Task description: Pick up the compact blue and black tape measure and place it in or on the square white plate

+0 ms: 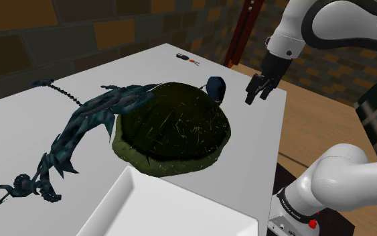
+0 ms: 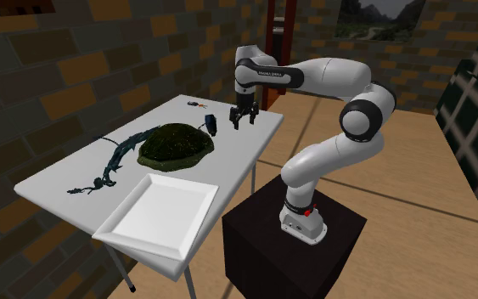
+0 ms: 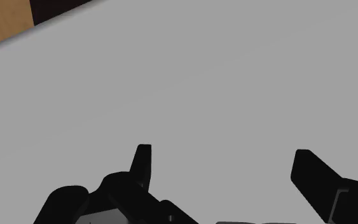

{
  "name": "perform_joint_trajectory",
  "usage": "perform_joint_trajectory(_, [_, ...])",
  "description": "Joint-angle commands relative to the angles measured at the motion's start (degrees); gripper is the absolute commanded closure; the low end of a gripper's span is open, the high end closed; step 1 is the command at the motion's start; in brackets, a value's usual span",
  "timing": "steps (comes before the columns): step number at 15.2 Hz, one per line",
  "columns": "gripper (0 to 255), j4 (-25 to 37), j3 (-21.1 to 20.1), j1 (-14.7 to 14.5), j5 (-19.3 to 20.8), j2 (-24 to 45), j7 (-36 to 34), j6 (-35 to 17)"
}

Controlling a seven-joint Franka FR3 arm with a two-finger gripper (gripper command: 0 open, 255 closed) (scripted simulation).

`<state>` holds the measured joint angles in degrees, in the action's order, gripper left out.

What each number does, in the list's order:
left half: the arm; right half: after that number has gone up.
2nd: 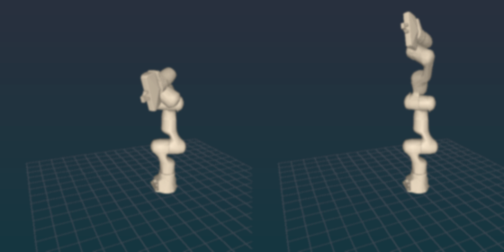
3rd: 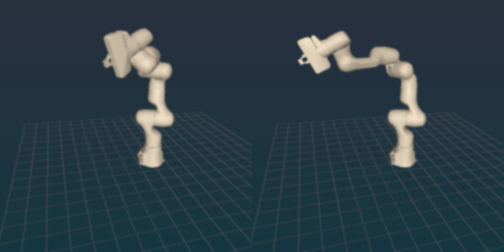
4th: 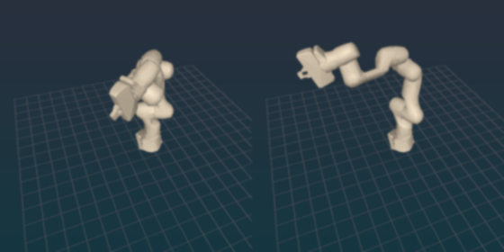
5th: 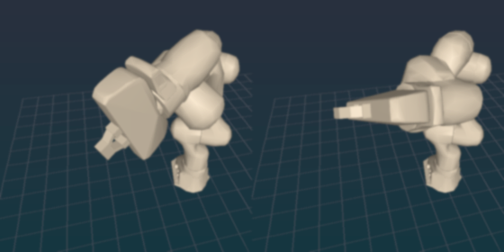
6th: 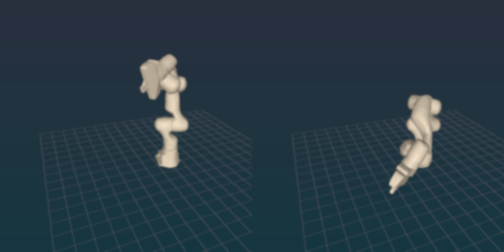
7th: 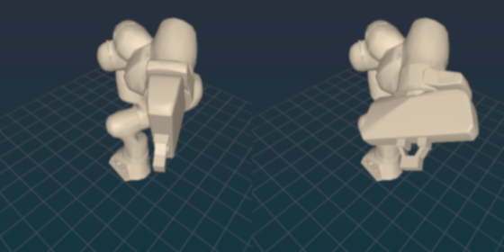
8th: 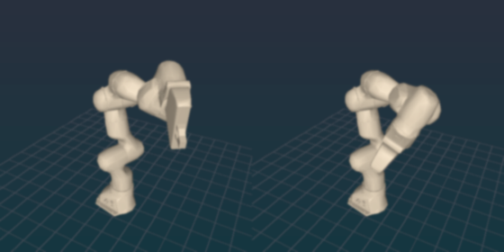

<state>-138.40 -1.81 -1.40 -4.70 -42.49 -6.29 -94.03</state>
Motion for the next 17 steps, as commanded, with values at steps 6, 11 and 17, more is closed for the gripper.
perform_joint_trajectory(6, [0, 9.60, -5.39, -0.37, -1.38, 8.23, -7.88, 0.47])
perform_joint_trajectory(11, [0, 20.97, -10.35, -0.19, -0.91, 17.42, -15.92, 1.98])
perform_joint_trajectory(17, [0, 24.94, -12.86, -0.19, -0.01, 22.20, -20.16, 1.01])
